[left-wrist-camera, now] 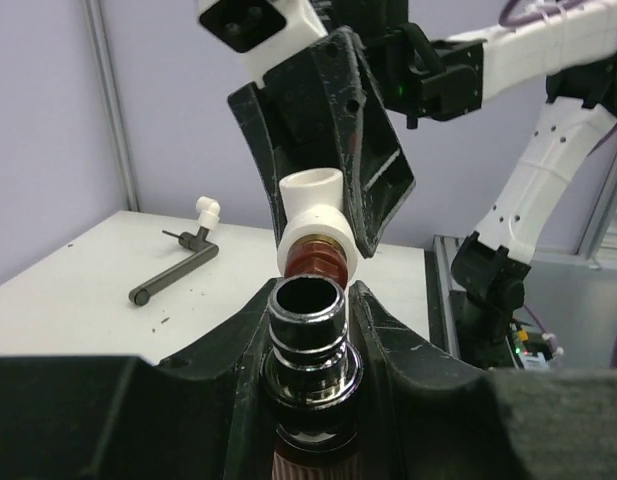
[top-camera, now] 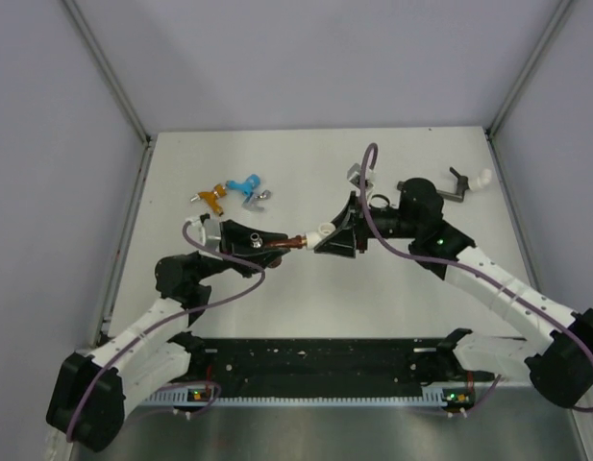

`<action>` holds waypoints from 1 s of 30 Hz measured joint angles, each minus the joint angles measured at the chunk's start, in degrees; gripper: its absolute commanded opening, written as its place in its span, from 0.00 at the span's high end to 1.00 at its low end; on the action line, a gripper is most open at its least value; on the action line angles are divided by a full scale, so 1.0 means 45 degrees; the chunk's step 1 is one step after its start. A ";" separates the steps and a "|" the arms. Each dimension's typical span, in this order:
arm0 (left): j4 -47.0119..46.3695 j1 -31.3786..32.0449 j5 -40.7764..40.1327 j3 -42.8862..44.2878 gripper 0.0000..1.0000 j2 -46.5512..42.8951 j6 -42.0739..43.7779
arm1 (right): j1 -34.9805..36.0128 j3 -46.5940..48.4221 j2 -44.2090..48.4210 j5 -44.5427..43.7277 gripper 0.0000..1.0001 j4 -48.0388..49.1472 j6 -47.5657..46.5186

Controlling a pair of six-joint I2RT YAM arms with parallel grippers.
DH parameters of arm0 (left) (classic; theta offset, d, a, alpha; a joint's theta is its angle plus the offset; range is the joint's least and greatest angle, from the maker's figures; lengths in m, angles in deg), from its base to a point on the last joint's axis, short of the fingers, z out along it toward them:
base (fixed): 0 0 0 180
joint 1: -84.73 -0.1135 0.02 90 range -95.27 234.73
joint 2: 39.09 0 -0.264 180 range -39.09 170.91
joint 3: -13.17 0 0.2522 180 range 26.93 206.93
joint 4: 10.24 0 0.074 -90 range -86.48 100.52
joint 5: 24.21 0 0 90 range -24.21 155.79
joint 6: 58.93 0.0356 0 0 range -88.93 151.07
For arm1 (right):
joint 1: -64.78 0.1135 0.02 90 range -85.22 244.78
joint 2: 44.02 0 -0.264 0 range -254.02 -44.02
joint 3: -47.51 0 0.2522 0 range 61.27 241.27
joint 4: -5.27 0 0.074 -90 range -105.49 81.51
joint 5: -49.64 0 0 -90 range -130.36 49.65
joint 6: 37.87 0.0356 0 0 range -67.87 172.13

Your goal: Install the water faucets

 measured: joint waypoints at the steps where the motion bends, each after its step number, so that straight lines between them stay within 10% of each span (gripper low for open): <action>1: -0.0058 0.0029 0.0039 -0.0185 1.00 -0.0107 0.0442 | -0.0034 0.0019 -0.0107 0.0180 1.00 -0.0097 0.0447; 6: -0.0117 0.0374 0.0063 -0.1020 1.00 -0.0306 0.1919 | -0.0160 0.0029 -0.0432 0.0670 0.45 -0.0767 0.1923; 9: -0.0121 0.0767 -0.0131 -0.1311 1.00 -0.0155 0.2229 | -0.0126 0.0058 -0.0442 0.0704 0.29 -0.0913 0.2487; 20: 0.0874 0.1103 -0.4507 -0.2482 1.00 -0.0296 -0.1214 | -0.0102 0.0690 0.1107 -0.2506 0.23 -0.3570 -0.1851; 30: 0.4187 0.1093 -0.6960 -0.2074 1.00 -0.0903 -0.5372 | -0.0097 -0.2108 0.4197 -0.2909 0.23 -0.1773 -0.7305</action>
